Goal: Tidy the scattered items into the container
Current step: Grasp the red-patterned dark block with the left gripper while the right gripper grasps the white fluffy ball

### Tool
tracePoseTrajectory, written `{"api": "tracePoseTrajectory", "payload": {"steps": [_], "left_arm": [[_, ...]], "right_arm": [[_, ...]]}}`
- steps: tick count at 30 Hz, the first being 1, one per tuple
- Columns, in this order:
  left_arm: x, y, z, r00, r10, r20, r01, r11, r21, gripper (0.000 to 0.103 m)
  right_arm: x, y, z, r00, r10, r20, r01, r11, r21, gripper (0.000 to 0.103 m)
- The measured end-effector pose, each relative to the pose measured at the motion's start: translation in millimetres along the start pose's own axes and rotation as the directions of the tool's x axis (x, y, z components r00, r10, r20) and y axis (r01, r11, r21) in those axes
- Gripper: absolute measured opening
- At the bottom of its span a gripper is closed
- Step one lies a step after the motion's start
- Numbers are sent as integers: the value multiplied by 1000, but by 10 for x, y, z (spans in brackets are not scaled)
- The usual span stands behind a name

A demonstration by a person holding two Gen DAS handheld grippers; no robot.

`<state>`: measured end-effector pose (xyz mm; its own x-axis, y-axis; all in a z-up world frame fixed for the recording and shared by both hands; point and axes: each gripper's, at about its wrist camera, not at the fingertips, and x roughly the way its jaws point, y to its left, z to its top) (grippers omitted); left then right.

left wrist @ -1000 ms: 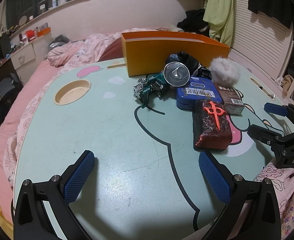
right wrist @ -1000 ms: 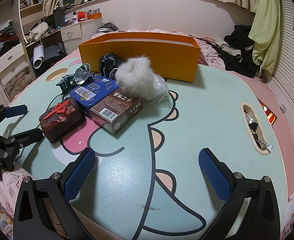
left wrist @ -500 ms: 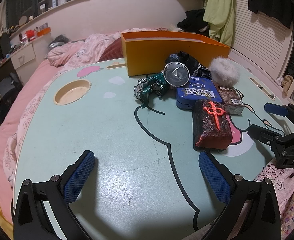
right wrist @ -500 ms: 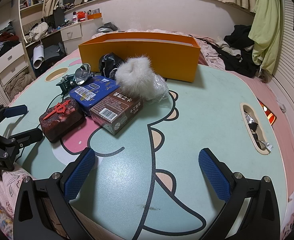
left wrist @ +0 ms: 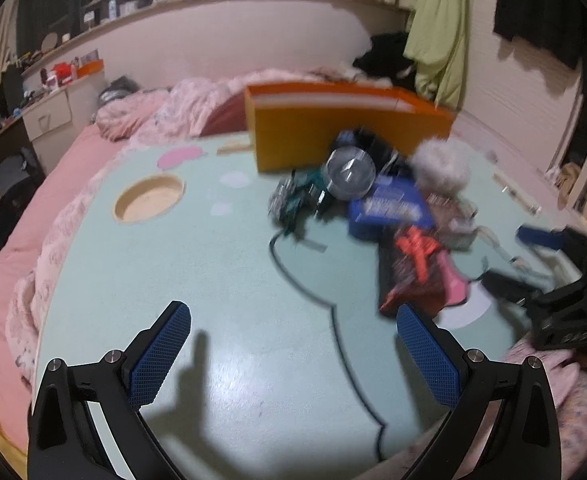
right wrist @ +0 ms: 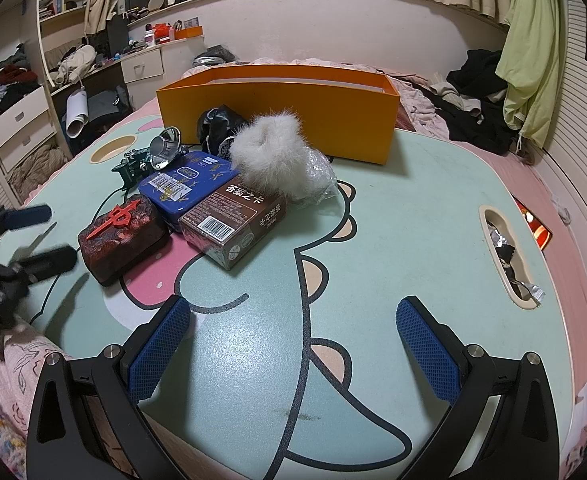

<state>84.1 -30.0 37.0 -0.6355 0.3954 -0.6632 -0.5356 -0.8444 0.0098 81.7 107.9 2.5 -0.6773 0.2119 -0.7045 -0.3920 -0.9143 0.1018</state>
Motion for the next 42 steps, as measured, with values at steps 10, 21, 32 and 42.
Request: {"api": "tracePoseTrajectory", "payload": {"steps": [10,21,32,42], "left_arm": [[190,-495,250,992,-125,-27,127,981,149,96],[320,-494,157,992,-114,-57,121,985,125,38],[141,-61,-14,998,-55,-6,55,998,-36,38],[171,-72,-25,998,-64,-11,64,997,-33,38]], "right_arm": [[0,0,-2,1000,-1,1,1,1000,1,103],[-12,16,-4,1000,-1,3,1,1000,0,103],[-53,51,35,998,62,8,-62,998,-21,102],[-3,78,762,995,53,84,-56,998,30,81]]}}
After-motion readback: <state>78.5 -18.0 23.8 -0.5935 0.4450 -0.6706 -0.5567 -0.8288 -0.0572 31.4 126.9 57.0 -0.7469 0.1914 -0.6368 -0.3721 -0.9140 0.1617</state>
